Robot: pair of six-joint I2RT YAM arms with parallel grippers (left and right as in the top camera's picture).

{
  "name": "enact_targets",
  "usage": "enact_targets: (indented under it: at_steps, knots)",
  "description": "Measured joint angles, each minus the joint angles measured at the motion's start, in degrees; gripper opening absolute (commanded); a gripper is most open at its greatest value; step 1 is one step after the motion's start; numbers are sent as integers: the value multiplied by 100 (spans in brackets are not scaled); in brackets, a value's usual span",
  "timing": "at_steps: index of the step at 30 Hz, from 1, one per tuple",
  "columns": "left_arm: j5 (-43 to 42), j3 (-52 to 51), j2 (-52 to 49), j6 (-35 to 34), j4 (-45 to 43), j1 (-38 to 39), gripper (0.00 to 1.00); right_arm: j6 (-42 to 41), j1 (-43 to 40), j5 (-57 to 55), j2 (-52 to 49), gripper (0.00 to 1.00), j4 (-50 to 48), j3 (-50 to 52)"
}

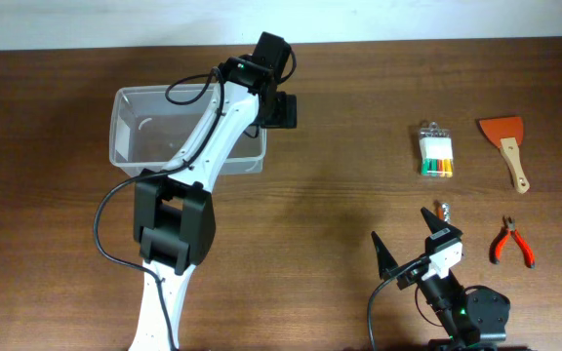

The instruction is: Pack container

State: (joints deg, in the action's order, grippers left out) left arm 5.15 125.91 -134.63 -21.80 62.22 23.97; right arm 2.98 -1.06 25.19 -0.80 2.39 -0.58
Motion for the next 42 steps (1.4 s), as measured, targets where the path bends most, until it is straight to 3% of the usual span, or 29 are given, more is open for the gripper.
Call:
enact_targets:
  at_steps: [13,18,19,26,30,33,38,42]
  knots:
    - [0,0,-236,-4,-74,-63,99,2,0,0,0,99,0,0]
    - [-2,0,-308,-7,-74,-74,89,0,0,0,0,99,0,0]
    - [0,0,-308,-4,-76,-74,82,0,0,2,0,99,0,0]
    - [-2,0,-308,13,-81,-74,68,-2,0,2,0,99,-2,0]
    - [-2,0,-308,-7,-105,-74,39,2,0,0,0,99,0,0]
    - [-2,0,-308,2,-105,-74,24,-2,0,2,0,99,0,0]
    - [-7,0,-308,28,-103,-72,21,2,0,0,0,98,0,0]
    - [-11,0,-308,17,-98,-72,7,2,0,0,0,99,0,0]
